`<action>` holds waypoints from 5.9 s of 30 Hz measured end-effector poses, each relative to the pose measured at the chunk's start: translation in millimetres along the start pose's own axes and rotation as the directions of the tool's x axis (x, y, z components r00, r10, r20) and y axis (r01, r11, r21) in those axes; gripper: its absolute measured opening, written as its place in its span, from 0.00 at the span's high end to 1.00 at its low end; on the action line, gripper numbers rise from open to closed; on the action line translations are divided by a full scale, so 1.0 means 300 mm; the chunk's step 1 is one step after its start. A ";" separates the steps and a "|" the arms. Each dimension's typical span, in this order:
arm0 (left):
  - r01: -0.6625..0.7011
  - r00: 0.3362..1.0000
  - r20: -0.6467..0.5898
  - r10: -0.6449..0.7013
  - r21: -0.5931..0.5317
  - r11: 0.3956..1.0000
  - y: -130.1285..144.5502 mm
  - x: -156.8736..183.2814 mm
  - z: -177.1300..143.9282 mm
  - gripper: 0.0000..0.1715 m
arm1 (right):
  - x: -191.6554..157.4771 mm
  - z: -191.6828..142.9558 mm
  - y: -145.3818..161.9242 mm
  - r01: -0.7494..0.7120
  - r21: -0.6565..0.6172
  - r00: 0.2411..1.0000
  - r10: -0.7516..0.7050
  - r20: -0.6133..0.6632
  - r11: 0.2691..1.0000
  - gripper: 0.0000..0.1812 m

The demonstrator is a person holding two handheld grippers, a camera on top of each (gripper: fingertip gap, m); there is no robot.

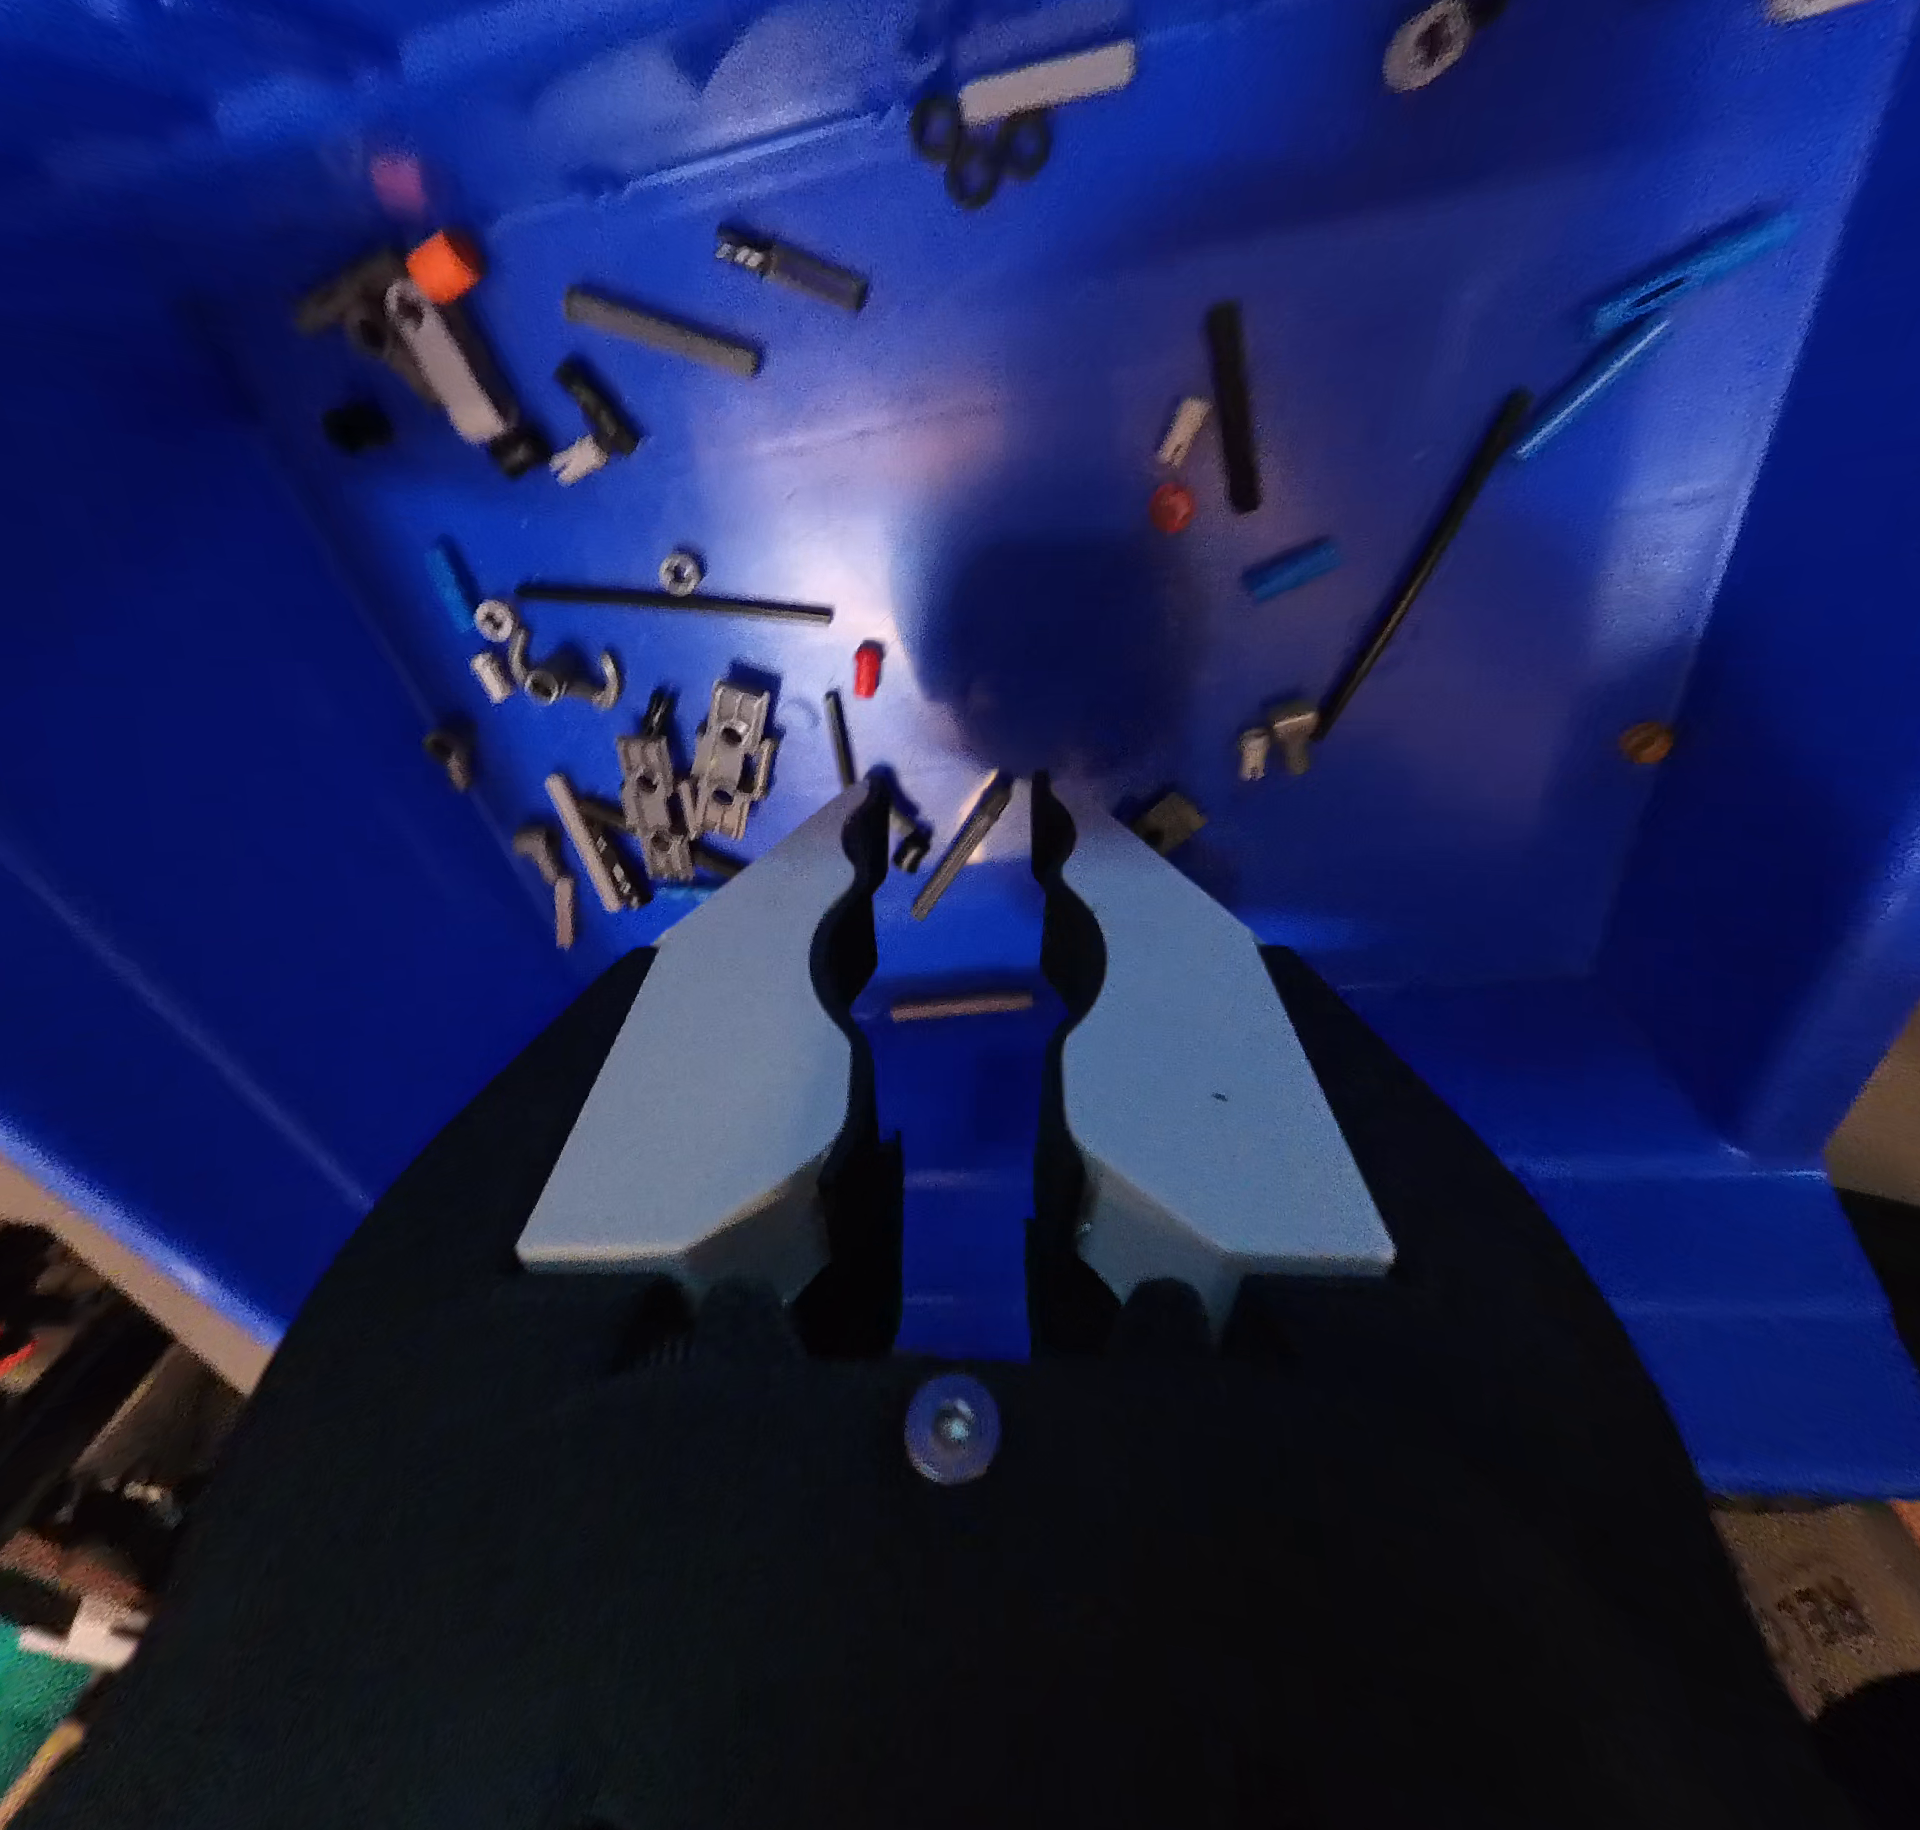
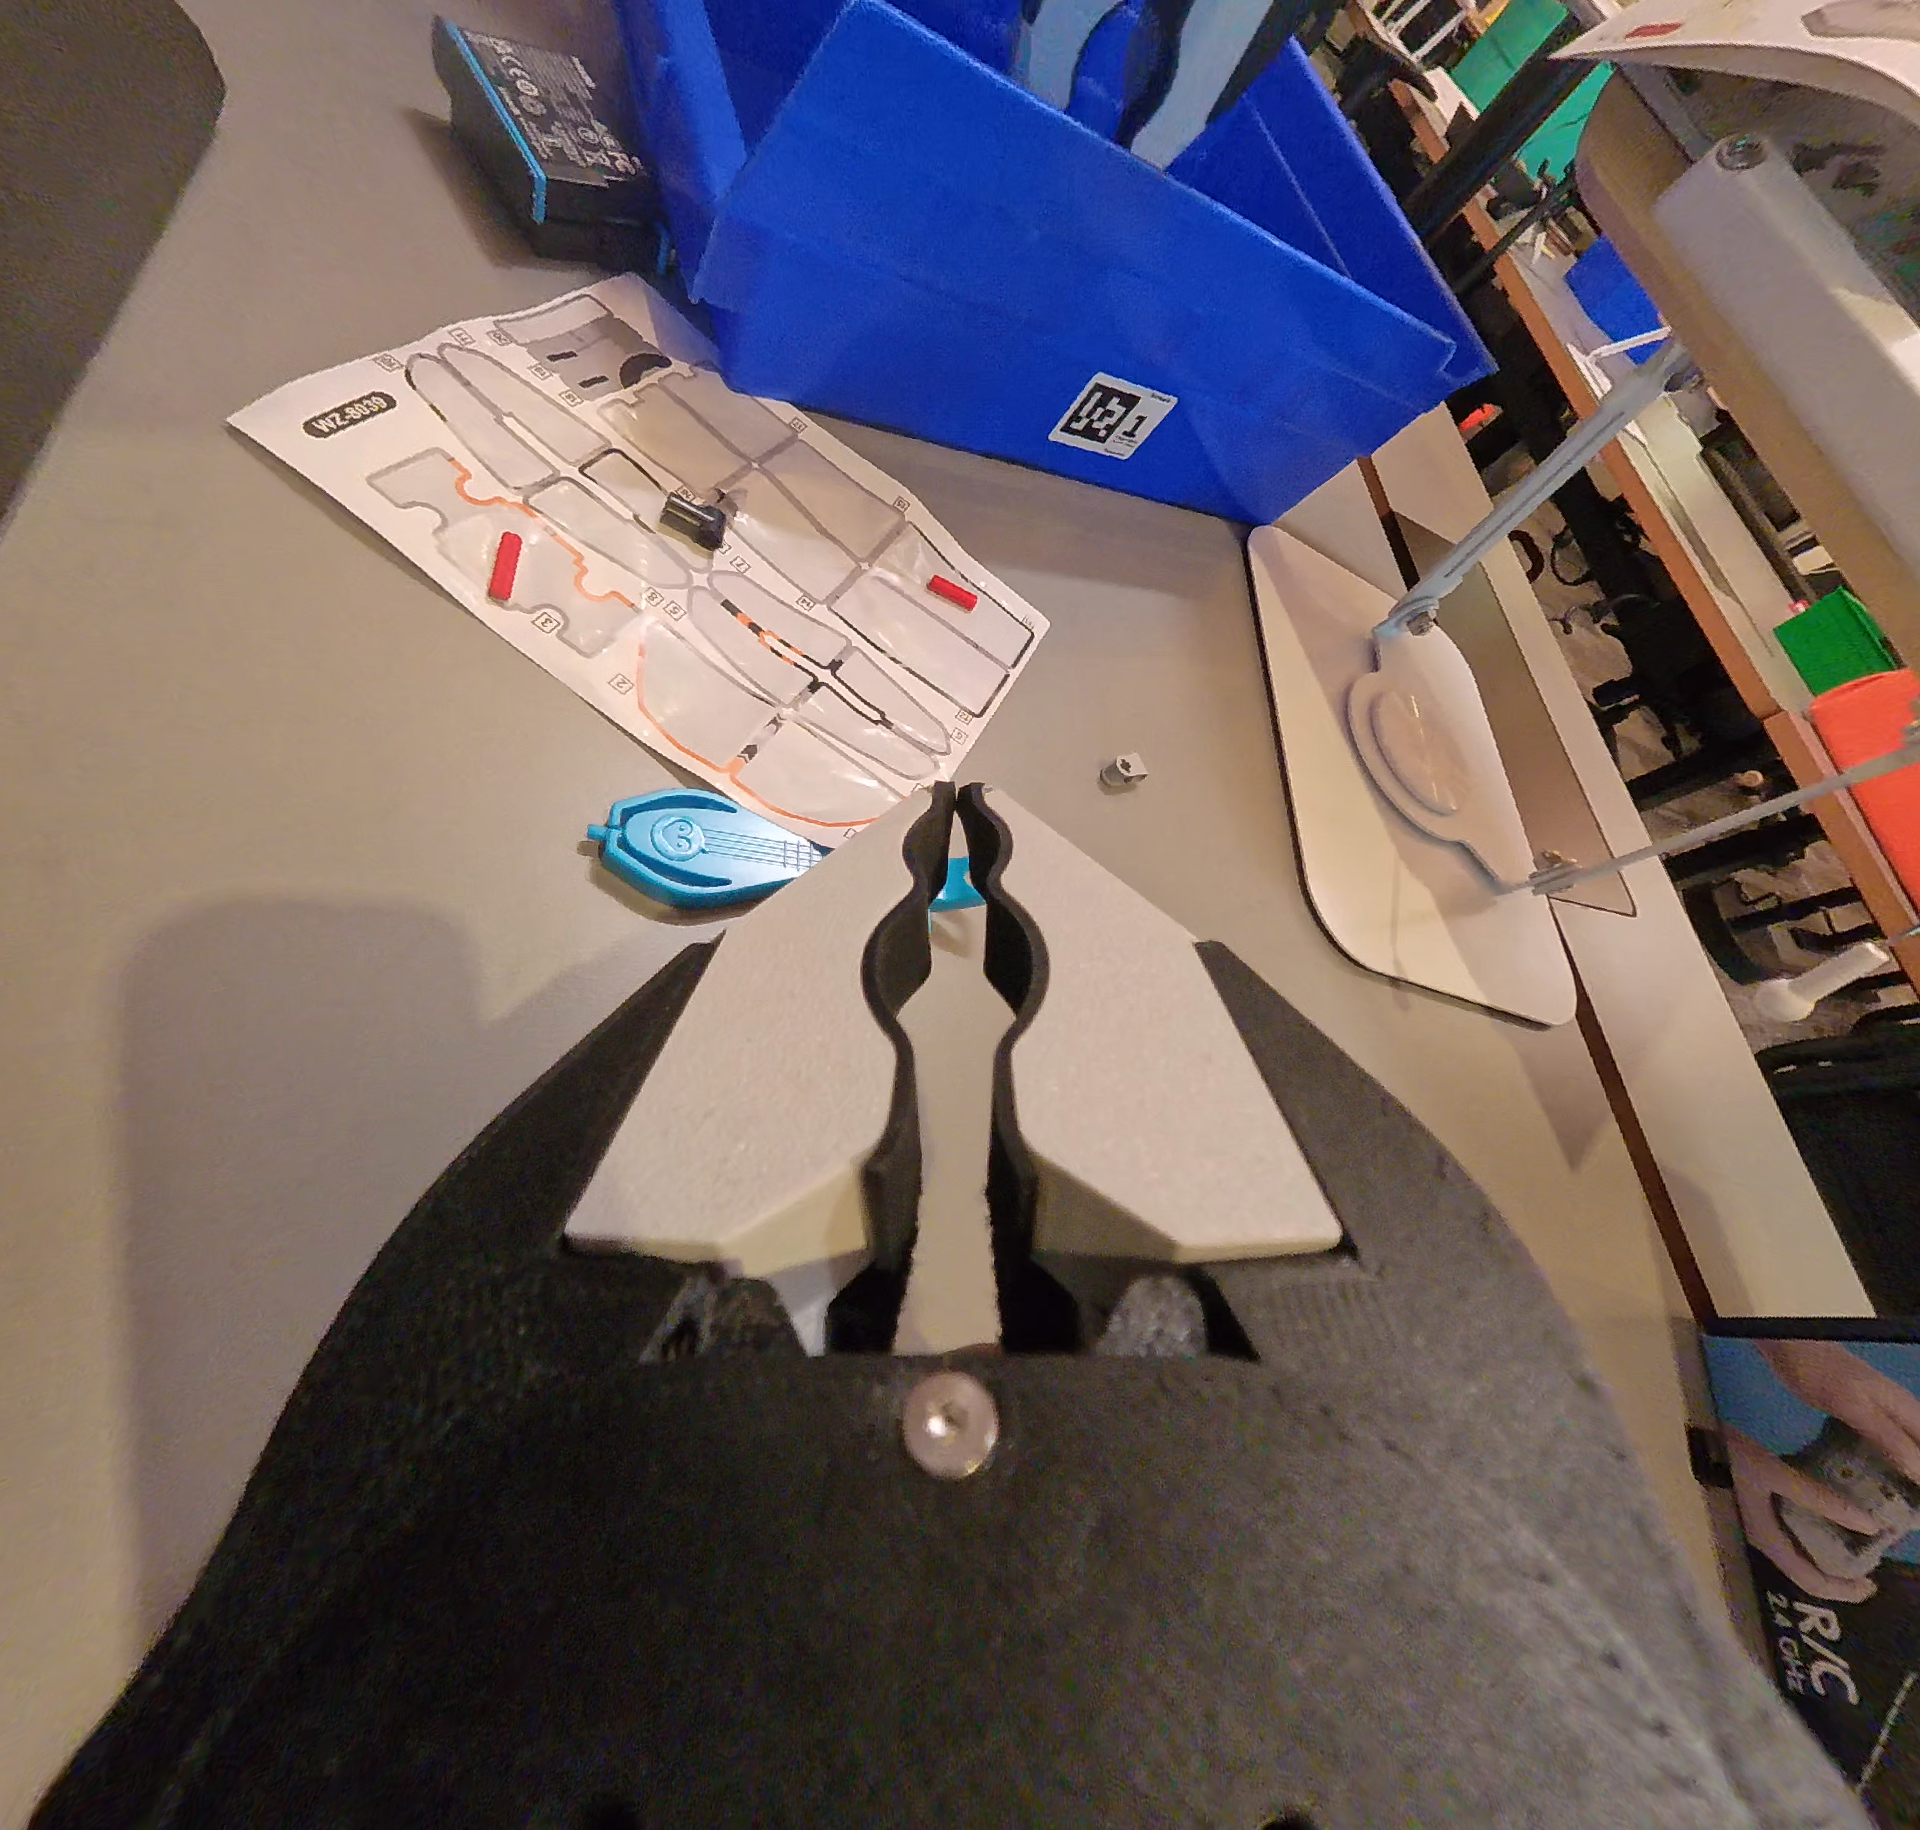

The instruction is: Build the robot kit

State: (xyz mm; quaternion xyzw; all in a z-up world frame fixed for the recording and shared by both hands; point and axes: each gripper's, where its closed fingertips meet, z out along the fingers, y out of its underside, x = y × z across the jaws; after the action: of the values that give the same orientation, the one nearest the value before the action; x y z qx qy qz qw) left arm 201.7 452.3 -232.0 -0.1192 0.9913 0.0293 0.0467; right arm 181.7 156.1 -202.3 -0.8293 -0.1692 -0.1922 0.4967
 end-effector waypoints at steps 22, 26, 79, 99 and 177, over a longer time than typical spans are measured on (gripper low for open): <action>0.075 0.977 0.201 -0.069 -0.019 0.997 0.079 -0.280 0.075 0.90 | 0.003 0.000 0.007 -0.001 -0.004 1.000 0.001 0.002 1.000 1.00; 0.069 0.985 0.160 -0.062 -0.039 0.997 0.076 -0.257 0.091 1.00 | 0.004 0.000 0.011 -0.001 -0.006 1.000 0.001 0.003 1.000 1.00; 0.112 0.964 0.228 -0.135 0.109 0.988 0.085 -0.294 -0.064 0.92 | 0.006 -0.001 0.017 0.008 -0.015 1.000 -0.008 0.003 1.000 1.00; 0.072 0.965 0.224 -0.133 0.262 0.962 -0.095 -0.294 -0.057 0.89 | 0.009 -0.012 -0.001 0.023 -0.006 1.000 -0.023 -0.006 1.000 1.00; -0.459 0.851 -0.125 0.511 0.297 0.837 -0.714 0.172 -0.093 0.97 | 0.014 -0.044 -0.035 0.072 0.010 0.997 -0.071 -0.024 0.997 1.00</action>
State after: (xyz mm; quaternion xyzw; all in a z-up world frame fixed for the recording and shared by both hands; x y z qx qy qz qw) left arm 200.6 230.5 -219.4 0.1418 0.9837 -0.1002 -0.0465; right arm 178.4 149.4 -186.6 -0.8176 -0.1939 -0.2186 0.4961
